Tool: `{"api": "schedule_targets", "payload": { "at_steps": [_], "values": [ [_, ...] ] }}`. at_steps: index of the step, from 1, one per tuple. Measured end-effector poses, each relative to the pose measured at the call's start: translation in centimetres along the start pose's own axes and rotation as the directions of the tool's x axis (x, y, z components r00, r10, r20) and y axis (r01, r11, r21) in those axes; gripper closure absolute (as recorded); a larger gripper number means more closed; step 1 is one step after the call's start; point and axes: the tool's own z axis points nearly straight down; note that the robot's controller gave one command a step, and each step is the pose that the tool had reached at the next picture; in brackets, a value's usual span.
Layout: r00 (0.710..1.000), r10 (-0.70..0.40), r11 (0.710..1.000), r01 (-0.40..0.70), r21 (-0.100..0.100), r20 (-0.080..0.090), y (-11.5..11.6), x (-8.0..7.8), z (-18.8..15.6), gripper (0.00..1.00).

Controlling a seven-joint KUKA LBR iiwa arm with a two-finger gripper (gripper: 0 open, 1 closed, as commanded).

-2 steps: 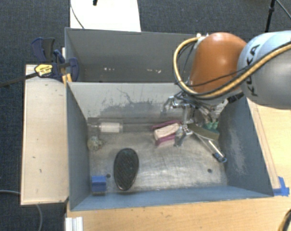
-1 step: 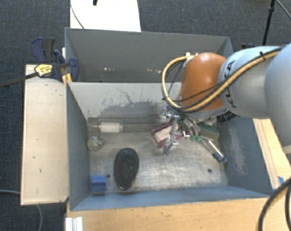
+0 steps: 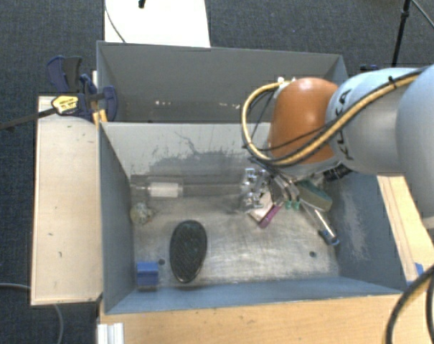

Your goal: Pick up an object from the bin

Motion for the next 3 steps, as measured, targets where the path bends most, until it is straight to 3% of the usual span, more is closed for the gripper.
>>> {"api": "schedule_targets", "payload": {
  "at_steps": [1, 2, 3],
  "values": [
    [0.996, 0.084, 0.996, -0.084, 0.0, 0.009, -2.9, 0.5, -9.2, 1.0],
    [0.997, 0.08, 0.997, -0.08, 0.001, 0.001, -2.8, 0.7, -8.7, 0.0],
    [0.968, -0.252, 0.968, 0.252, 0.001, 0.006, -4.6, 0.1, 2.8, 0.0]
  ]
}}
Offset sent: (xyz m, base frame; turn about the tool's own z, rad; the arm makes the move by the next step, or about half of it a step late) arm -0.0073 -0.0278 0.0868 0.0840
